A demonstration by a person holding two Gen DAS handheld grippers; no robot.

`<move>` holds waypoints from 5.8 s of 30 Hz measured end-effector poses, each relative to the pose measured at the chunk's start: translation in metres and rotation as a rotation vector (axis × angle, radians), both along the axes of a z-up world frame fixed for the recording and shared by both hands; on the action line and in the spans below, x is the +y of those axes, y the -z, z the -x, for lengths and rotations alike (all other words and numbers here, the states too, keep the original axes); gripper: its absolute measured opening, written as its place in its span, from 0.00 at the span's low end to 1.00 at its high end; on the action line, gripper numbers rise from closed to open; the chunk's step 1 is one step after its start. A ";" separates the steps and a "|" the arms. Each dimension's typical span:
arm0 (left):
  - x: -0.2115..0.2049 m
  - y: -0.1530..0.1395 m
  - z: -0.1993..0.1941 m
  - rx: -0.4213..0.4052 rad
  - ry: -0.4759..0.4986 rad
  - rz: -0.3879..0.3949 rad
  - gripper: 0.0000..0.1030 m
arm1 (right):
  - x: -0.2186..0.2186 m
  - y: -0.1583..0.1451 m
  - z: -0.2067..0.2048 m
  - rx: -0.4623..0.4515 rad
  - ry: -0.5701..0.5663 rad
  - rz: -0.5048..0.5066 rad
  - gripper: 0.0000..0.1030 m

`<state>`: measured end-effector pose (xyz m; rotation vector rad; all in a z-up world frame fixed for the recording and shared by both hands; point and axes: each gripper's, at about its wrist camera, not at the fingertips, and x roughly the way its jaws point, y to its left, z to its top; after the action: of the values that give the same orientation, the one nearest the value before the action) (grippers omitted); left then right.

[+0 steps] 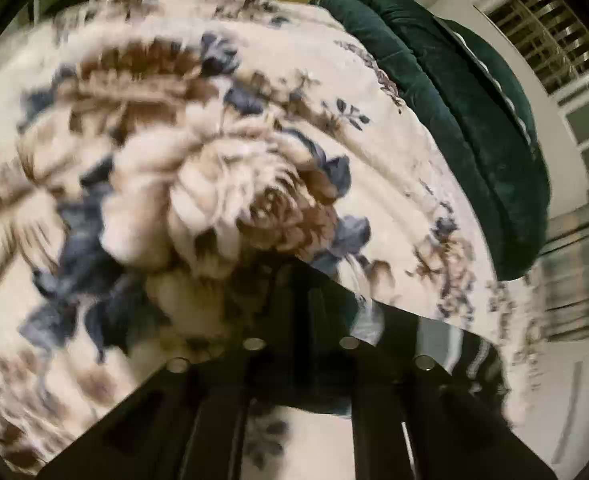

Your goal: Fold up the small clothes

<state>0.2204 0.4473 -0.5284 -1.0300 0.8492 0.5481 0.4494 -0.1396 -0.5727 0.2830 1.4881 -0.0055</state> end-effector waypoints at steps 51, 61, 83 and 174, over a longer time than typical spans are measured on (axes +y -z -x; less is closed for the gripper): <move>-0.506 -0.108 -0.242 -0.078 0.780 -0.391 0.84 | -0.201 -0.033 -0.044 -0.075 0.173 -0.072 0.72; -0.362 -0.098 -0.179 0.120 0.517 -0.642 0.97 | -0.116 -0.019 -0.109 -0.111 0.039 -0.274 0.72; -0.347 -0.055 -0.251 0.167 0.587 -0.554 0.97 | -0.203 -0.031 -0.132 -0.123 0.188 -0.059 0.05; -0.652 0.039 0.085 0.662 0.905 -0.373 1.00 | -0.305 0.003 0.189 0.271 -0.266 -0.218 0.36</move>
<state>0.1359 -0.2049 -0.5670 -0.0344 1.5957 0.2312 0.2599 -0.4443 -0.5760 0.2643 1.7904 0.3449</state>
